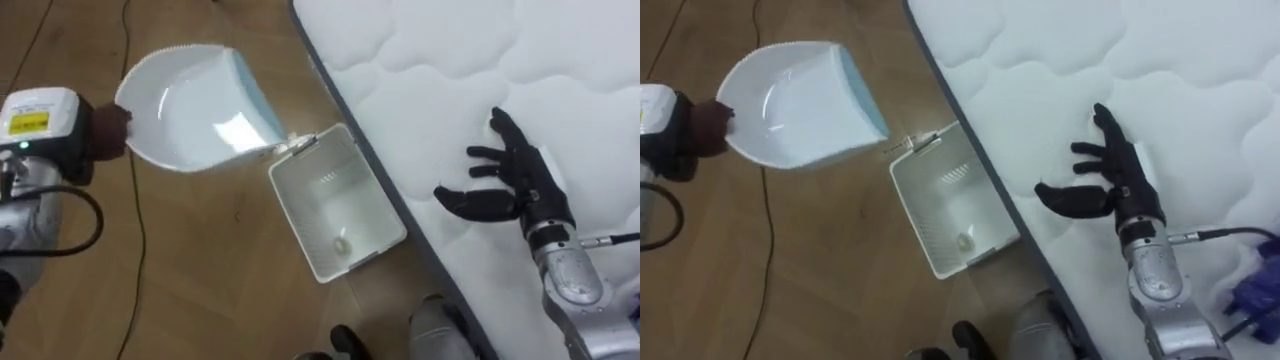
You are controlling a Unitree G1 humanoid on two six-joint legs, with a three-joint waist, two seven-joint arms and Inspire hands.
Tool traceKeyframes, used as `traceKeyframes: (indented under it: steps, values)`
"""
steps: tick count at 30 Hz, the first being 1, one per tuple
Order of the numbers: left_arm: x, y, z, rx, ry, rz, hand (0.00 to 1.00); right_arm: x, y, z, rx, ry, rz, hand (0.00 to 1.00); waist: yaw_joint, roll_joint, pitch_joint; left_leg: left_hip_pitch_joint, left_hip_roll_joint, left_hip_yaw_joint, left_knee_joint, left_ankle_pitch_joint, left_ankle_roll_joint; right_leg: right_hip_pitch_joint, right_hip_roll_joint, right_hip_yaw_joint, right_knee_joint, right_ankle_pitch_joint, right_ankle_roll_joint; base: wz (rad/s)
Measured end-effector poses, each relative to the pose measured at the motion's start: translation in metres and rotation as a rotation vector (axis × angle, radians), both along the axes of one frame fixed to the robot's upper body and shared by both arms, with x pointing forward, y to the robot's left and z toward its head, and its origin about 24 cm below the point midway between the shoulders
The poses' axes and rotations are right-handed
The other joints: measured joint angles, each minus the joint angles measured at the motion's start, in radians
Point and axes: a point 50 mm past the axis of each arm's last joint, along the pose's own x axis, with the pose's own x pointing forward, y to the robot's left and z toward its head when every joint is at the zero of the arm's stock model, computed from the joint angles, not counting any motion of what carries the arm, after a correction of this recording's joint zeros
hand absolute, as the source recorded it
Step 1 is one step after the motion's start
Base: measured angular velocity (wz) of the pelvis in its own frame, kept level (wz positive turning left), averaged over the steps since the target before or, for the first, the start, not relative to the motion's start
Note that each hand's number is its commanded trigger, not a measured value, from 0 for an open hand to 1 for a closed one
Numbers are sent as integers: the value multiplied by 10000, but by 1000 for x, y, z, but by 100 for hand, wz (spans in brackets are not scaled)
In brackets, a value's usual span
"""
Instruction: Clean bed
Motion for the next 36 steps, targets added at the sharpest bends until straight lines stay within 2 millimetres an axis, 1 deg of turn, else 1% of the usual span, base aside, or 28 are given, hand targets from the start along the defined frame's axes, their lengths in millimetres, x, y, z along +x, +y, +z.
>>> traceKeyframes:
  steps: [1, 3, 5, 7, 9, 10, 11, 12, 14, 16, 17, 19, 20, 21, 22, 23, 24, 25, 26, 27, 28, 29, 30, 31, 32, 34, 35, 36]
  values:
    - [-2, -4, -1, -142, -173, -182, 100, -1, 0, -2, 20, 78, -113, 0, 24, -45, -20, 8, 9, -167, 50, -51, -36, 77, 44, -18, -73, 27, -6, -11]
    - [-8, -24, -5, -817, -778, -901, 100, -5, -1, -8, 99, 325, -525, 0, 111, -168, -82, 191, 22, -539, 89, -156, -77, 477, 134, -42, -448, 149, 95, -10]
    - [-16, -35, -12, -1352, -1091, -1251, 100, -12, -2, -13, 156, 523, -748, 0, 194, -275, -162, 432, 21, -593, 56, -163, -65, 843, 140, -20, -809, 273, 175, -19]
    - [-23, -48, -16, -2133, -1288, -1498, 100, -20, -3, -18, 169, 754, -992, 0, 309, -374, -226, 750, -30, -833, -31, -199, -24, 1269, 148, -14, -1175, 404, 244, -17]
    - [-29, -64, -14, -3268, -1779, -2014, 100, -34, -4, -28, 267, 1138, -1318, 0, 444, -541, -346, 1219, -58, -896, -333, -227, -4, 1871, 162, -23, -1750, 607, 371, -7]
    - [-30, -67, -13, -3406, -1915, -2160, 100, -36, -5, -30, 300, 1214, -1379, 0, 516, -606, -382, 1365, -68, -887, -445, -227, -3, 2012, 161, -17, -1888, 670, 388, -16]
    - [-32, -70, -9, -3574, -2164, -2421, 100, -42, -7, -33, 315, 1356, -1518, 0, 652, -756, -464, 1620, -70, -872, -638, -231, 1, 2260, 164, 6, -2180, 793, 407, -18]
    - [-34, -71, -4, -3721, -2456, -2607, 100, -47, -10, -34, 330, 1394, -1713, 0, 681, -845, -513, 1806, -55, -873, -757, -234, 7, 2517, 187, -14, -2467, 933, 461, -16]
    - [-34, -72, 5, -3851, -2912, -2715, 100, -51, -15, -30, 516, 1132, -2268, 0, 808, -963, -559, 1982, -19, -880, -771, -310, 91, 2773, 228, 7, -2737, 1096, 531, -12]
    - [-33, -73, 11, -4215, -3255, -2736, 100, -50, -20, -27, 771, 867, -2820, 0, 900, -1009, -567, 2226, 38, -867, -726, -515, 138, 3000, 279, 19, -2948, 1239, 614, -23]
    - [-34, -73, 13, -4506, -3453, -2720, 100, -51, -23, -27, 949, 835, -3107, 0, 959, -1112, -580, 2456, 47, -755, -739, -574, 183, 3168, 268, 19, -3067, 1358, 683, -47]
    - [-38, -73, 14, -4844, -3855, -2620, 100, -50, -23, -25, 1044, 704, -3184, 0, 1256, -1233, -580, 2742, 93, -554, -776, -641, 248, 3262, 260, -25, -3304, 1666, 748, -77]
    - [-40, -73, 15, -5077, -4094, -2479, 100, -48, -22, -23, 1112, 566, -3150, 0, 1512, -1309, -571, 2913, 204, -179, -860, -659, 285, 3231, 249, -148, -3509, 1995, 765, -119]
    - [-42, -73, 13, -5334, -4273, -2229, 100, -45, -20, -21, 1180, 473, -3094, 0, 1780, -1338, -585, 3124, 385, 309, -1017, -652, 326, 3218, 162, -776, -3921, 2542, 712, -126]
    - [-45, -71, 11, -5435, -4334, -2075, 100, -43, -18, -20, 1244, 390, -3029, 0, 1850, -1331, -588, 3218, 511, 567, -1108, -645, 346, 3246, 99, -1264, -4191, 2879, 639, -143]
    - [-49, -66, 10, -5468, -4425, -1859, 100, -40, -14, -17, 1403, 218, -2907, 0, 1969, -1334, -646, 3270, 784, 1121, -1288, -632, 410, 3323, 89, -2176, -4682, 3495, 433, -132]
    - [-50, -61, 12, -5398, -4524, -1705, 100, -39, -11, -16, 1593, 68, -2864, 0, 2075, -1418, -612, 3340, 1131, 1819, -1333, -633, 483, 3261, 37, -3324, -4293, 3496, 127, -122]
    - [-50, -61, 12, -5422, -4553, -1648, 100, -40, -10, -16, 1609, 66, -2884, 0, 2117, -1460, -601, 3463, 1235, 2147, -1364, -639, 493, 3275, -59, -3883, -3771, 3230, 15, -108]
    - [-50, -62, 11, -5540, -4529, -1612, 100, -44, -12, -19, 1577, 165, -2996, 0, 2233, -1583, -616, 3904, 1294, 2901, -1605, -627, 489, 3474, -349, -4857, -2640, 2670, -111, -109]
    - [-52, -62, 10, -5679, -4547, -1566, 100, -47, -12, -20, 1565, 167, -3030, 0, 2328, -1669, -666, 4312, 1319, 3693, -1810, -667, 550, 3797, -655, -5389, -1705, 2201, -125, -114]
    - [-52, -62, 11, -5718, -4610, -1579, 100, -48, -12, -19, 1568, 105, -3016, 0, 2364, -1701, -676, 4441, 1317, 4021, -1858, -674, 553, 3976, -781, -5538, -1353, 2030, -117, -125]
    - [-52, -62, 15, -5841, -4803, -1601, 100, -47, -11, -18, 1584, -60, -2957, 0, 2535, -1753, -662, 4644, 1309, 4600, -1896, -705, 539, 4339, -989, -5633, -1016, 1784, 10, -137]
    - [-52, -62, 19, -5963, -4971, -1625, 100, -46, -9, -17, 1641, -197, -2857, 0, 2695, -1798, -653, 4773, 1329, 5054, -1841, -727, 508, 4640, -1178, -5756, -1207, 1594, 198, -134]
    - [-52, -63, 21, -6009, -5063, -1661, 100, -46, -7, -17, 1660, -238, -2780, 0, 2698, -1829, -645, 4748, 1354, 5192, -1744, -742, 497, 4696, -1202, -5799, -1502, 1477, 307, -104]
    - [-51, -65, 25, -6113, -5198, -1782, 100, -45, -5, -17, 1651, -227, -2643, 0, 2643, -1884, -593, 4645, 1341, 5152, -1586, -729, 471, 4636, -1163, -5932, -1908, 1292, 218, -80]
    - [-51, -68, 26, -6227, -5162, -1954, 100, -45, -1, -18, 1694, -166, -2511, 0, 2605, -1882, -594, 4376, 1377, 4545, -1351, -721, 452, 4504, -908, -5570, -2430, 1237, 161, -94]
    - [-50, -69, 27, -6253, -5090, -2038, 100, -44, 3, -18, 1828, -186, -2382, 0, 2612, -1904, -596, 4175, 1433, 4113, -1165, -743, 413, 4464, -782, -5453, -2697, 1208, 93, -108]
    - [-50, -70, 26, -6296, -4959, -2089, 100, -43, 6, -18, 2055, -207, -2355, 0, 2563, -1908, -593, 4048, 1573, 3955, -940, -810, 316, 4451, -666, -5466, -2925, 1192, -20, -99]
